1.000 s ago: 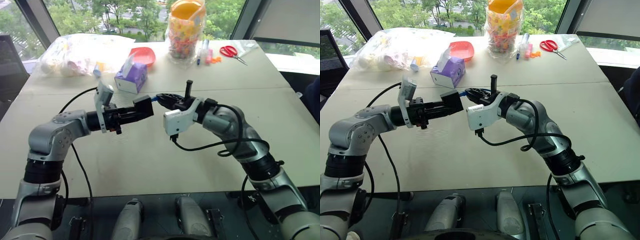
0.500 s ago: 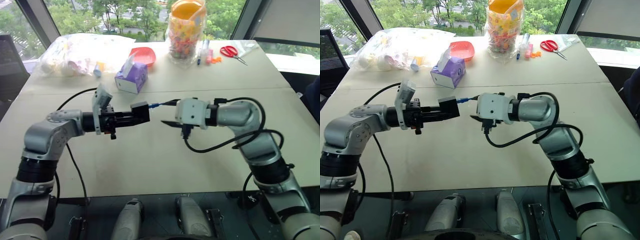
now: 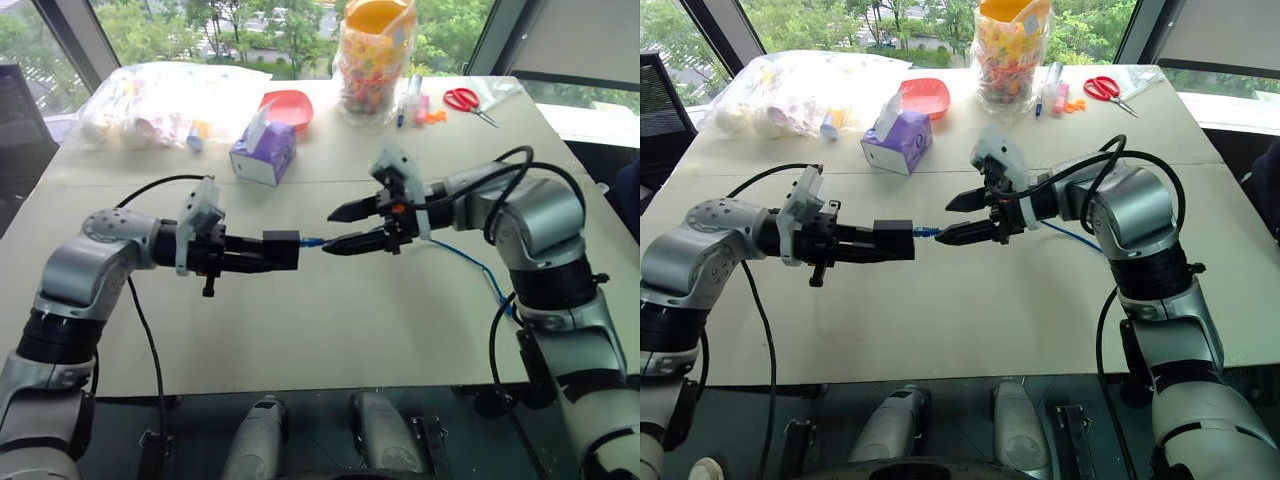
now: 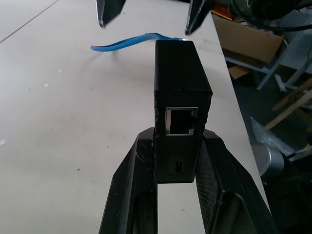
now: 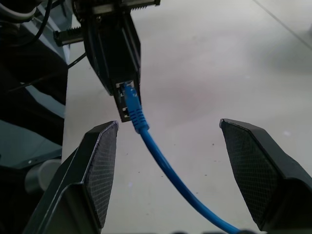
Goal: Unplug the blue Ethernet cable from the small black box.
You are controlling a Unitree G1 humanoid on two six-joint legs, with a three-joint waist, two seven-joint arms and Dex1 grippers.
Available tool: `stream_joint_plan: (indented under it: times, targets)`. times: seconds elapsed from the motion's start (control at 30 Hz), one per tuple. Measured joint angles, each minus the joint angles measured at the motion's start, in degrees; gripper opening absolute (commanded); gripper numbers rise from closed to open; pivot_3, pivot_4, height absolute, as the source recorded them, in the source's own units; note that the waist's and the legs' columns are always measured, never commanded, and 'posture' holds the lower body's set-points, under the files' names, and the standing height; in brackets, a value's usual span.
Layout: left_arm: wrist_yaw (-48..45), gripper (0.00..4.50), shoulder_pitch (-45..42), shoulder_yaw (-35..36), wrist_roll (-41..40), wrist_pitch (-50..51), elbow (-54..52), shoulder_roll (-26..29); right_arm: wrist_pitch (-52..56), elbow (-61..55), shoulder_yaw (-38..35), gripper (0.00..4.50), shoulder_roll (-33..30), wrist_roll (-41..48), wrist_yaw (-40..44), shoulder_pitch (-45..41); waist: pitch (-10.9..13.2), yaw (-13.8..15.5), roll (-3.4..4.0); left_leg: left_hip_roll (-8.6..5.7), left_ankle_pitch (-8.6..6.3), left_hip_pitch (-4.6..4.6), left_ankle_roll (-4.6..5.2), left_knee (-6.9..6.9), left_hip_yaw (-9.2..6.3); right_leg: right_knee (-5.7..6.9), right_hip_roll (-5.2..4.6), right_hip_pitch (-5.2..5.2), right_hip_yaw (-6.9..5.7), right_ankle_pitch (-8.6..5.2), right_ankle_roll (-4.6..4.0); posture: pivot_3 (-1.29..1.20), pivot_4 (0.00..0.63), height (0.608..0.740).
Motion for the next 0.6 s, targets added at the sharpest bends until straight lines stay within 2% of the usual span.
stream_joint_plan:
  times: [0.1, 0.13, 0.2, 0.3, 0.6]
  targets:
    - [0.0, 0.46, 0.0, 0.0, 0.3, -0.6, 0.2, -0.7, 1.0, -0.3, 1.3, 3.44, 0.0, 1.6, -0.1, -0.4, 0.0, 0.0, 0.00, 0.00, 0.00, 0.00, 0.01, 0.01, 0.00, 0.00, 0.00, 0.00, 0.00, 0.00, 0.00, 0.00, 0.150, 0.740]
    - [0.0, 0.46, 0.0, 0.0, 0.3, -0.7, 0.3, -0.8, 1.2, -0.6, 1.4, 3.23, 0.0, 2.0, -0.3, -0.4, 0.0, -0.1, 0.00, 0.00, 0.00, 0.00, 0.01, 0.01, 0.00, 0.01, 0.00, -0.01, 0.00, 0.00, 0.00, 0.00, 0.150, 0.740]
    - [0.0, 0.46, -0.1, 0.0, 0.5, -0.7, 0.6, -0.9, 1.2, -1.2, 1.5, 2.65, 0.3, 2.8, -1.0, -0.4, 0.0, -0.1, 0.00, 0.00, 0.00, 0.00, 0.01, 0.02, 0.00, 0.03, 0.00, -0.01, 0.00, 0.00, 0.00, 0.00, 0.150, 0.740]
    - [0.1, 0.46, -0.1, 0.0, 0.7, -0.7, 1.0, -1.4, 1.5, -1.8, 1.7, 1.20, 1.2, 3.8, -2.2, -0.4, 0.0, -0.1, 0.00, 0.00, 0.00, 0.01, 0.01, 0.03, 0.00, 0.04, 0.01, -0.01, 0.00, 0.00, 0.01, 0.00, 0.150, 0.740]
    - [0.0, 0.46, -0.1, 0.0, 1.4, -0.7, 1.1, -2.2, 3.9, -2.2, 1.7, 1.20, 1.6, 5.9, -5.0, -0.5, 0.0, -0.1, 0.00, 0.00, 0.00, 0.00, 0.01, 0.03, 0.00, 0.05, 0.01, -0.01, 0.00, 0.00, 0.01, 0.00, 0.150, 0.740]
